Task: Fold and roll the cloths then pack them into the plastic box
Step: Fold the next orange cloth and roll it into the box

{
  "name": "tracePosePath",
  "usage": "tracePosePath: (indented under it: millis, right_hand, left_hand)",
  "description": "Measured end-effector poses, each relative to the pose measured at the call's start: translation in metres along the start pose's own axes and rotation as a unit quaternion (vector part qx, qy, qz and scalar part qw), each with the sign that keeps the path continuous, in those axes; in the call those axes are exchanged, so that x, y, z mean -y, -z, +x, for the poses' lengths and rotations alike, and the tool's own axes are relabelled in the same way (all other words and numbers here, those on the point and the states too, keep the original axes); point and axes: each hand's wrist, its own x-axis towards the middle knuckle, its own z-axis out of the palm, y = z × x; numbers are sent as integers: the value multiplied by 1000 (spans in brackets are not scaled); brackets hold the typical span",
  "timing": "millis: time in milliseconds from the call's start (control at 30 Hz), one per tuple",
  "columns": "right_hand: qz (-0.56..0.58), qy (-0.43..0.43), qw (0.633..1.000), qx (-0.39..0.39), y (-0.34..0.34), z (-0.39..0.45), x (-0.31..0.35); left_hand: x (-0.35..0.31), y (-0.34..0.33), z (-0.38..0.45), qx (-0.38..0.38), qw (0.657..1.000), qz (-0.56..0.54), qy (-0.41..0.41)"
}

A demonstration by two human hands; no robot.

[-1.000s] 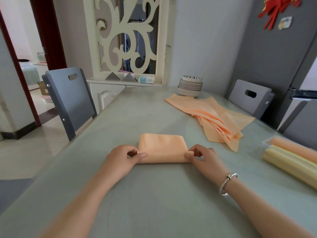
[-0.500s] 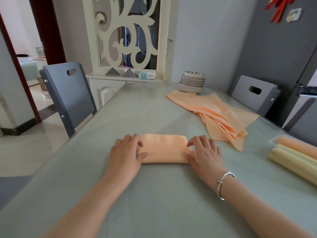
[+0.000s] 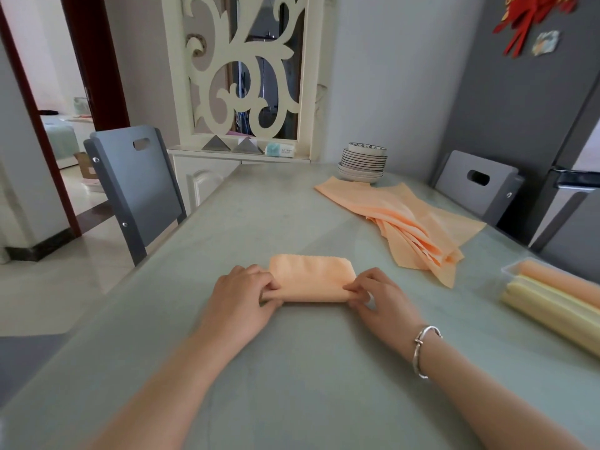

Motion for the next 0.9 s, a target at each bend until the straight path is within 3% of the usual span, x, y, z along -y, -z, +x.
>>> tracePosePath:
  millis: [67, 167, 267, 367, 467, 633, 800, 900]
  right_hand:
    - [35, -27, 999, 12, 5, -2, 0]
    - [101, -80, 991, 27, 8, -2, -1]
    - [141, -128, 982, 7, 4, 0, 2]
    - [50, -123, 991, 12, -3, 2, 6]
    - [-89, -65, 993, -33, -6, 3, 9]
    - [-167, 119, 978, -43, -8, 5, 5]
    - [-152, 112, 981, 37, 4, 0, -5]
    - [-113, 100, 988, 31, 3, 3, -6]
  left_hand:
    - [2, -2, 0, -8, 997, -43, 56]
    - [9, -8, 2, 37, 978, -139, 152]
    - [9, -14, 3, 65, 966, -141, 207]
    - [1, -17, 6, 49, 966, -116, 228]
    - [-9, -14, 4, -3, 982, -51, 184]
    - [-16, -17, 3, -73, 996, 46, -36]
    - [-6, -11, 2, -10, 995, 56, -87]
    - [-3, -8, 3, 13, 997, 32, -73]
